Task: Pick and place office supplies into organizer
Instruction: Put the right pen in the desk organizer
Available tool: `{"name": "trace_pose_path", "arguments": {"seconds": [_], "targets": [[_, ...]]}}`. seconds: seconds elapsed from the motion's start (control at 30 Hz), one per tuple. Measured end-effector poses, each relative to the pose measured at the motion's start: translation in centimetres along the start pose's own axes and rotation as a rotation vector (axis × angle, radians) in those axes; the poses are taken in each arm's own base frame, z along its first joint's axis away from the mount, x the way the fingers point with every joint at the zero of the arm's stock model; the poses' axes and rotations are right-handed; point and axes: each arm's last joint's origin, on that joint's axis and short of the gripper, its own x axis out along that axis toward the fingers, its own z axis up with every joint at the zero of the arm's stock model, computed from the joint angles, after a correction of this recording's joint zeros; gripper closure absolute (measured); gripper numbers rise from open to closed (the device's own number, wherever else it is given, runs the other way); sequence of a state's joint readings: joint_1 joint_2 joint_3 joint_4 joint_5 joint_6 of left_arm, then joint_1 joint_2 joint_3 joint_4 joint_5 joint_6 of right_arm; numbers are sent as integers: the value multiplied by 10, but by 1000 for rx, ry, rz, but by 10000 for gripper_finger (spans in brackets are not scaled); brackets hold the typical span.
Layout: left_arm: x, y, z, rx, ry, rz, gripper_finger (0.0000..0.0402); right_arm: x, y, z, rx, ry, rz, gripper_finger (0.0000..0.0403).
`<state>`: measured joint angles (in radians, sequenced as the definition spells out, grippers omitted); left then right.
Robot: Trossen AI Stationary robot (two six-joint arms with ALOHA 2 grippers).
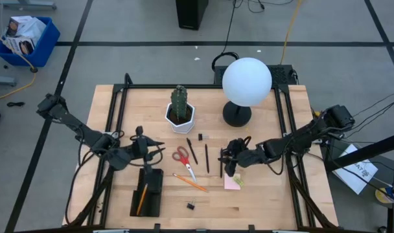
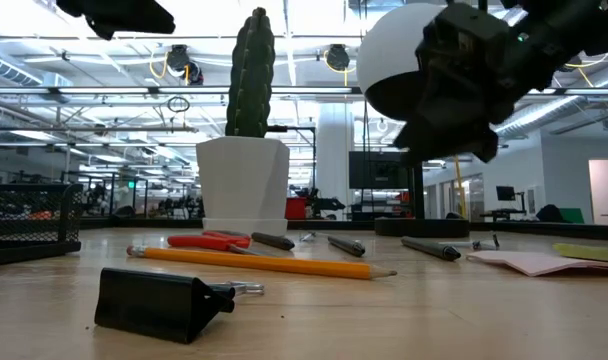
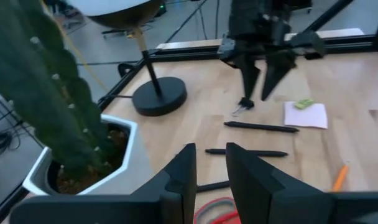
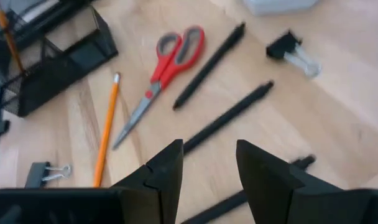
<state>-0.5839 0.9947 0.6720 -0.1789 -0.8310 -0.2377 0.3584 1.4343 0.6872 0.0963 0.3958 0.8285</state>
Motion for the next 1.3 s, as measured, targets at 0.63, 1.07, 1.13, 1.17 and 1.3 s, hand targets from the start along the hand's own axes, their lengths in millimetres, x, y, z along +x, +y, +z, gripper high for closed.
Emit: {"name": "trace_pose_path", "arguments": {"seconds": [0.63, 1.07, 1.13, 1.17, 1.3], "targets": [[5, 3, 0, -32, 29, -56, 309, 45, 60, 8, -23, 282, -326, 261], [5, 2, 0, -24, 31, -64, 309, 48, 53, -7, 28, 325, -495, 261], [5, 2, 0, -19, 31, -65, 309, 49, 53, -7, 29, 327, -494, 261], [5, 2, 0, -20, 31, -65, 309, 51, 52, -8, 33, 327, -490, 261], [5, 2, 0, -20, 31, -65, 309, 60, 50, -16, 33, 352, -495, 261]]}}
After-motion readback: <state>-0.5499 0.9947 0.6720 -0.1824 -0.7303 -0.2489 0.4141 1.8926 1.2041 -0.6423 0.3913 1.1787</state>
